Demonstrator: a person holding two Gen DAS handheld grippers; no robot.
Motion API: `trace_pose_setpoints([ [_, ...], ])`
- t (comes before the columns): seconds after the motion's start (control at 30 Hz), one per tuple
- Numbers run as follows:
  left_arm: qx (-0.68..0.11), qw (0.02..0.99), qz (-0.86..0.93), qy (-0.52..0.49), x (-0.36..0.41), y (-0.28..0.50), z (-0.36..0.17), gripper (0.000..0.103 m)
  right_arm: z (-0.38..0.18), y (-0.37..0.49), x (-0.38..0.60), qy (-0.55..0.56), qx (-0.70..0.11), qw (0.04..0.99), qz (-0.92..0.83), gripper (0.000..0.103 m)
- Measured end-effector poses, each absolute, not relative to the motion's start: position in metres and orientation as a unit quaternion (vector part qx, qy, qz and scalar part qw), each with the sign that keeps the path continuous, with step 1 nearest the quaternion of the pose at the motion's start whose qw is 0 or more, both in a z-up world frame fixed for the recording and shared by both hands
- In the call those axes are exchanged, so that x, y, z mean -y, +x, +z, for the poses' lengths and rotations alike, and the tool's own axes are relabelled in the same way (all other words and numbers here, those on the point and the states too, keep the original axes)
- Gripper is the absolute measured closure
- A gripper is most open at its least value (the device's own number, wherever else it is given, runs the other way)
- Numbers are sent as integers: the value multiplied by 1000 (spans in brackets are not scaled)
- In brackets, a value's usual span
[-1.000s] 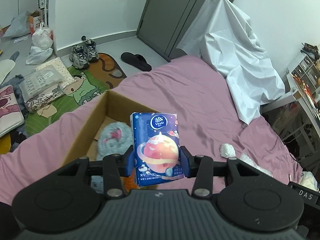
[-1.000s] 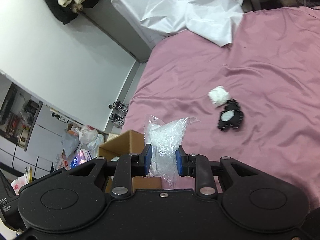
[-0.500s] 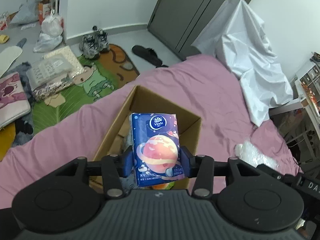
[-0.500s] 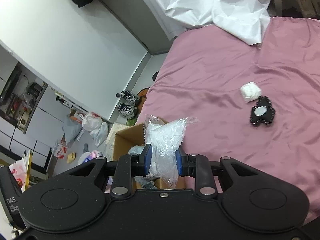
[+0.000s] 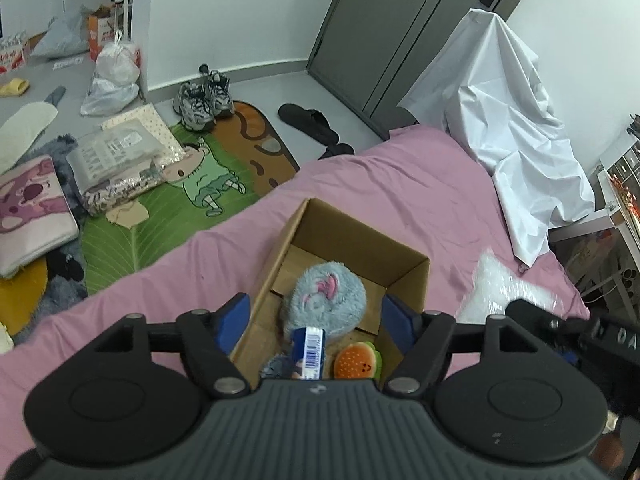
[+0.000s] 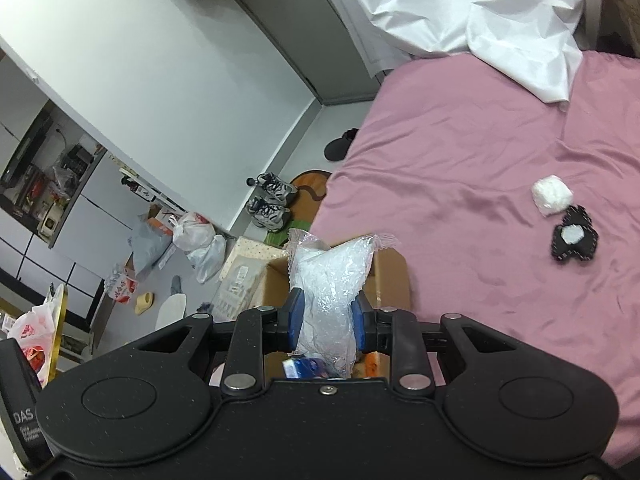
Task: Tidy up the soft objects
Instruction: 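Open both grippers to drop the tissue pack and bag into the box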
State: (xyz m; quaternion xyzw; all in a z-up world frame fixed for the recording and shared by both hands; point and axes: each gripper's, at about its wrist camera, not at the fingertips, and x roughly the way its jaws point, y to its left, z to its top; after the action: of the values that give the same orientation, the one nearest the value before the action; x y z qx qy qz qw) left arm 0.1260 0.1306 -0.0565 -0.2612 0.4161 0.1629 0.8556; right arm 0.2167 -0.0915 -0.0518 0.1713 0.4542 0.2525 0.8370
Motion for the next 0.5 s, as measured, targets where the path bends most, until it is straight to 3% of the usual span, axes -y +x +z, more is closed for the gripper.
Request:
trace_pose_setpoints([
  [0.13,-411,862,158,-252,-132,124,-49,24,-43,220,82,172,-441,842,259,73],
  [0.23,-412,865,154,-240,-132,122,-43,19,-36,219,81,175,-433,844,266,56],
  [0.4,-415,869,156,-218,-127,120,-36,11,-31,211,87,162,-425,850,267,43],
  [0.5,-416,872,156,-205,-122,117,-32,7,-28,204,95,150,-417,856,266,30],
])
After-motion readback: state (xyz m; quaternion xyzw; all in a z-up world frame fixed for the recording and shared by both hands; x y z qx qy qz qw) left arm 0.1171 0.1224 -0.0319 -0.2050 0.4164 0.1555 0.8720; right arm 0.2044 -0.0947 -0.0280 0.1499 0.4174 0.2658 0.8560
